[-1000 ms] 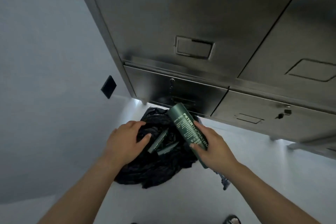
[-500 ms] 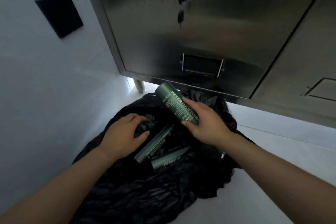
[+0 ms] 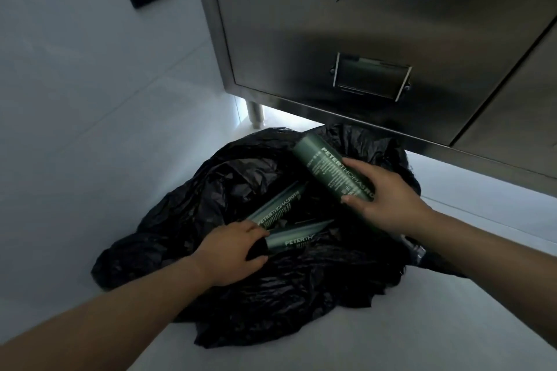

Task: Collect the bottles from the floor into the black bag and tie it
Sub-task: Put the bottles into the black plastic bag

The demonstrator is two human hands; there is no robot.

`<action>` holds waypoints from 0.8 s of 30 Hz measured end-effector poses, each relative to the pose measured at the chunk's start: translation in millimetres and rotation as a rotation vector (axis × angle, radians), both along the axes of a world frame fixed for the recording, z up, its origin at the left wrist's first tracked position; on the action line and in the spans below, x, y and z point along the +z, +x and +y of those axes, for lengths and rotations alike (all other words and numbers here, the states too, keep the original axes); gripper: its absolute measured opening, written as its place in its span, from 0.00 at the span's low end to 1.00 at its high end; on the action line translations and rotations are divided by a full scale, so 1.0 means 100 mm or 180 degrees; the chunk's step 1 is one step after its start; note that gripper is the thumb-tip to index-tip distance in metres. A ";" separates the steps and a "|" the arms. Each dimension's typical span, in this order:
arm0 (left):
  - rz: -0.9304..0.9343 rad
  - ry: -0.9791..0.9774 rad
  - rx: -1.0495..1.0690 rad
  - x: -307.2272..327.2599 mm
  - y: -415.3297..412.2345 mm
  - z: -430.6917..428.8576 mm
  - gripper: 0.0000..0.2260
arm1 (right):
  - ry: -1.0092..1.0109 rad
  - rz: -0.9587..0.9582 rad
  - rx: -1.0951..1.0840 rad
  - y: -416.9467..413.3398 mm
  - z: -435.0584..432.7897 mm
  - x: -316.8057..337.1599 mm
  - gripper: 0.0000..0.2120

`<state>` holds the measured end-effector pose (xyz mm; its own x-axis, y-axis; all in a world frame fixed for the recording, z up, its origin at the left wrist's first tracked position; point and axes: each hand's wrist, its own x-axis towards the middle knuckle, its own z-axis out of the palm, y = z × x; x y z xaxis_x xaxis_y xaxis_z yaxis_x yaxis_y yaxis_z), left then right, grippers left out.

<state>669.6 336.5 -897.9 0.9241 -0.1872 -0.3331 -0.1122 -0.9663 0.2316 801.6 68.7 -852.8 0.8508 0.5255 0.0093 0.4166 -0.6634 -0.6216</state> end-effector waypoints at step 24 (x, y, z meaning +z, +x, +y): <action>0.0803 -0.0581 0.0206 -0.16 -0.14 -0.32 0.23 | 0.0369 0.0236 -0.0588 0.09 -0.03 -0.13 0.33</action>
